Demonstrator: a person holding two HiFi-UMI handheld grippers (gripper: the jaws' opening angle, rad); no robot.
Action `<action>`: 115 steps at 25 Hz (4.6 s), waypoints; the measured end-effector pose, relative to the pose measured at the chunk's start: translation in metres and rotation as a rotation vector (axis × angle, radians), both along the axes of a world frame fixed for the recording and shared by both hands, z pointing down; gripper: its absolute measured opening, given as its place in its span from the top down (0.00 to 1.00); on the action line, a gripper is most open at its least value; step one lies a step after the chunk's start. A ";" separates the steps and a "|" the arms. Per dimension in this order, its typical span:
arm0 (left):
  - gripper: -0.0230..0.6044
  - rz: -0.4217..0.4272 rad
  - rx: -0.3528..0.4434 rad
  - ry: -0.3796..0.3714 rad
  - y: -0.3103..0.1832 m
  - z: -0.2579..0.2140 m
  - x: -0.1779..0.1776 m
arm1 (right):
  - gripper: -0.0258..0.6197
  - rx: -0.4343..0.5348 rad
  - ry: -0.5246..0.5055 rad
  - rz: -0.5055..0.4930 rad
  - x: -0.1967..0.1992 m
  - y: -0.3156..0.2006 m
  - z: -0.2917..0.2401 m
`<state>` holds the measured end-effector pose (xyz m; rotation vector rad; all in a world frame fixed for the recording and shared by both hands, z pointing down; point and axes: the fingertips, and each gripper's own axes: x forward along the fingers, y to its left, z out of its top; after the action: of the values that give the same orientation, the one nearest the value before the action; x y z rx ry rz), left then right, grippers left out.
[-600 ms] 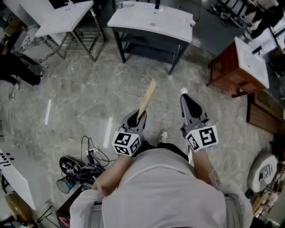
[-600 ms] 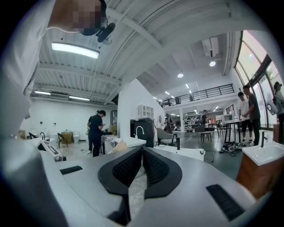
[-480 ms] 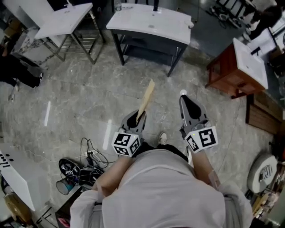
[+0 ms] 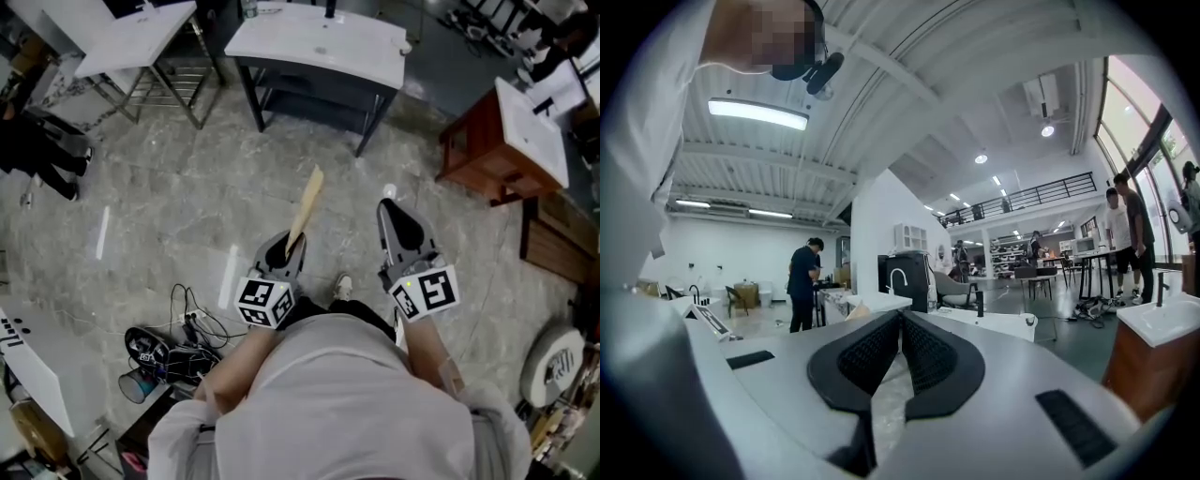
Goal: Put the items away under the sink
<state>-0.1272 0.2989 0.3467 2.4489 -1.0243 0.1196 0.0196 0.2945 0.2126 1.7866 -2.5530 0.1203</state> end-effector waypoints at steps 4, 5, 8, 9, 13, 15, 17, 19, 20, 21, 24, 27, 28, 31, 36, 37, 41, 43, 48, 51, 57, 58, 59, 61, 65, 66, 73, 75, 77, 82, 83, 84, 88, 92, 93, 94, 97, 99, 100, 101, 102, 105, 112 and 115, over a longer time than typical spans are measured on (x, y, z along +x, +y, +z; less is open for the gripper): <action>0.87 -0.010 -0.005 0.000 0.000 0.002 -0.009 | 0.90 -0.010 -0.001 -0.010 -0.008 -0.002 0.004; 0.87 -0.013 -0.006 -0.001 -0.001 0.003 -0.013 | 0.90 -0.009 -0.005 -0.016 -0.012 -0.003 0.004; 0.87 -0.029 -0.005 0.003 -0.004 0.006 -0.028 | 0.90 -0.001 -0.016 -0.028 -0.026 -0.004 0.004; 0.87 -0.033 -0.003 0.006 -0.006 0.007 -0.033 | 0.90 0.001 -0.014 -0.031 -0.031 -0.004 0.004; 0.87 -0.033 0.005 0.017 -0.011 0.009 -0.051 | 0.90 0.019 0.000 -0.037 -0.053 -0.005 -0.001; 0.87 -0.029 0.007 0.026 -0.013 0.009 -0.058 | 0.90 0.028 0.004 -0.034 -0.062 -0.006 -0.004; 0.87 -0.022 0.012 0.034 -0.015 0.008 -0.063 | 0.90 0.033 0.007 -0.026 -0.068 -0.005 -0.008; 0.87 -0.014 0.017 0.041 -0.016 0.007 -0.069 | 0.90 0.038 0.012 -0.017 -0.074 -0.004 -0.010; 0.87 -0.010 0.019 0.043 -0.016 0.007 -0.072 | 0.90 0.040 0.016 -0.012 -0.078 -0.004 -0.010; 0.87 -0.007 0.019 0.044 -0.017 0.008 -0.076 | 0.90 0.042 0.019 -0.008 -0.082 -0.003 -0.011; 0.87 0.004 0.014 0.049 -0.016 0.012 -0.082 | 0.90 0.051 0.039 0.002 -0.092 0.000 -0.012; 0.87 0.017 0.015 0.059 -0.013 0.012 -0.083 | 0.90 0.054 0.044 0.012 -0.097 0.004 -0.014; 0.87 0.021 0.014 0.061 -0.012 0.012 -0.084 | 0.90 0.051 0.044 0.015 -0.099 0.005 -0.014; 0.87 0.028 0.016 0.068 -0.014 0.010 -0.084 | 0.90 0.041 0.048 0.020 -0.100 0.008 -0.013; 0.87 0.019 0.016 0.069 -0.020 0.008 -0.084 | 0.90 0.034 0.044 0.016 -0.097 0.002 -0.014; 0.87 0.015 0.013 0.068 -0.019 0.008 -0.086 | 0.90 0.033 0.042 0.012 -0.098 0.001 -0.014; 0.87 0.003 0.010 0.062 -0.016 0.010 -0.094 | 0.90 0.034 0.040 0.003 -0.103 -0.003 -0.012; 0.87 0.002 -0.001 0.059 -0.016 0.016 -0.097 | 0.90 0.025 0.026 0.004 -0.105 -0.002 -0.008; 0.87 0.021 -0.034 0.061 -0.019 0.027 -0.090 | 0.89 0.010 -0.016 0.035 -0.098 0.000 -0.009; 0.87 0.040 -0.030 0.068 -0.026 0.025 -0.076 | 0.90 0.011 -0.013 0.055 -0.084 -0.004 -0.009; 0.87 0.031 -0.008 0.052 -0.042 0.021 -0.070 | 0.90 0.024 -0.033 0.056 -0.070 -0.020 -0.007; 0.87 0.025 -0.004 0.047 -0.045 0.021 -0.070 | 0.90 0.026 -0.037 0.050 -0.068 -0.024 -0.006; 0.87 0.019 0.000 0.043 -0.049 0.020 -0.069 | 0.90 0.028 -0.041 0.044 -0.066 -0.029 -0.005; 0.87 0.006 0.008 0.035 -0.058 0.020 -0.070 | 0.90 0.037 -0.049 0.031 -0.065 -0.042 -0.005; 0.87 -0.019 0.000 0.031 -0.081 0.022 -0.070 | 0.89 0.054 -0.052 0.019 -0.062 -0.065 -0.009; 0.87 -0.018 -0.001 0.032 -0.086 0.022 -0.065 | 0.90 0.054 -0.053 0.021 -0.057 -0.070 -0.010; 0.87 -0.093 0.018 0.032 -0.150 0.017 -0.038 | 0.90 0.010 -0.038 0.015 -0.010 -0.114 0.007; 0.87 -0.109 0.018 0.025 -0.168 0.018 -0.031 | 0.90 0.007 -0.035 0.013 0.002 -0.128 0.010; 0.87 -0.111 0.015 0.017 -0.183 0.021 -0.019 | 0.90 -0.003 -0.041 0.010 0.015 -0.142 0.016; 0.87 -0.106 -0.014 0.013 -0.219 0.029 0.022 | 0.90 -0.022 -0.066 0.006 0.049 -0.183 0.030; 0.87 -0.098 -0.015 0.008 -0.227 0.029 0.031 | 0.90 -0.022 -0.073 0.007 0.056 -0.192 0.032; 0.87 -0.089 -0.015 0.001 -0.235 0.029 0.040 | 0.90 -0.022 -0.081 0.008 0.063 -0.201 0.033; 0.87 -0.082 -0.015 -0.021 -0.271 0.026 0.073 | 0.90 -0.022 -0.101 -0.012 0.091 -0.239 0.033; 0.87 -0.092 -0.011 -0.023 -0.307 0.024 0.110 | 0.89 -0.017 -0.107 -0.042 0.118 -0.268 0.034; 0.87 -0.096 -0.011 -0.023 -0.314 0.023 0.119 | 0.90 -0.021 -0.113 -0.043 0.126 -0.272 0.036; 0.87 -0.100 -0.008 -0.024 -0.321 0.022 0.127 | 0.90 -0.027 -0.123 -0.042 0.134 -0.276 0.039; 0.87 -0.110 0.008 -0.035 -0.338 0.014 0.147 | 0.90 -0.043 -0.164 -0.031 0.159 -0.286 0.046; 0.87 -0.120 0.018 -0.040 -0.348 0.007 0.157 | 0.89 -0.044 -0.184 -0.032 0.172 -0.294 0.047; 0.87 -0.125 0.022 -0.043 -0.352 0.003 0.161 | 0.90 -0.043 -0.190 -0.037 0.177 -0.298 0.047; 0.87 -0.130 0.026 -0.046 -0.355 0.000 0.163 | 0.90 -0.042 -0.195 -0.045 0.180 -0.303 0.047; 0.87 -0.134 0.031 -0.050 -0.357 -0.004 0.165 | 0.90 -0.038 -0.199 -0.054 0.182 -0.307 0.046; 0.87 -0.156 0.043 -0.067 -0.360 -0.008 0.161 | 0.90 -0.024 -0.211 -0.084 0.180 -0.317 0.044; 0.87 -0.197 0.039 -0.074 -0.362 -0.011 0.150 | 0.90 -0.007 -0.221 -0.121 0.172 -0.324 0.034; 0.87 -0.184 0.045 -0.072 -0.364 -0.013 0.151 | 0.90 -0.008 -0.215 -0.112 0.172 -0.324 0.033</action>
<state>0.0237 -0.0653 0.3337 2.3909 -1.2911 0.1258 0.1919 -0.0298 0.2454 1.7094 -2.7854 0.3372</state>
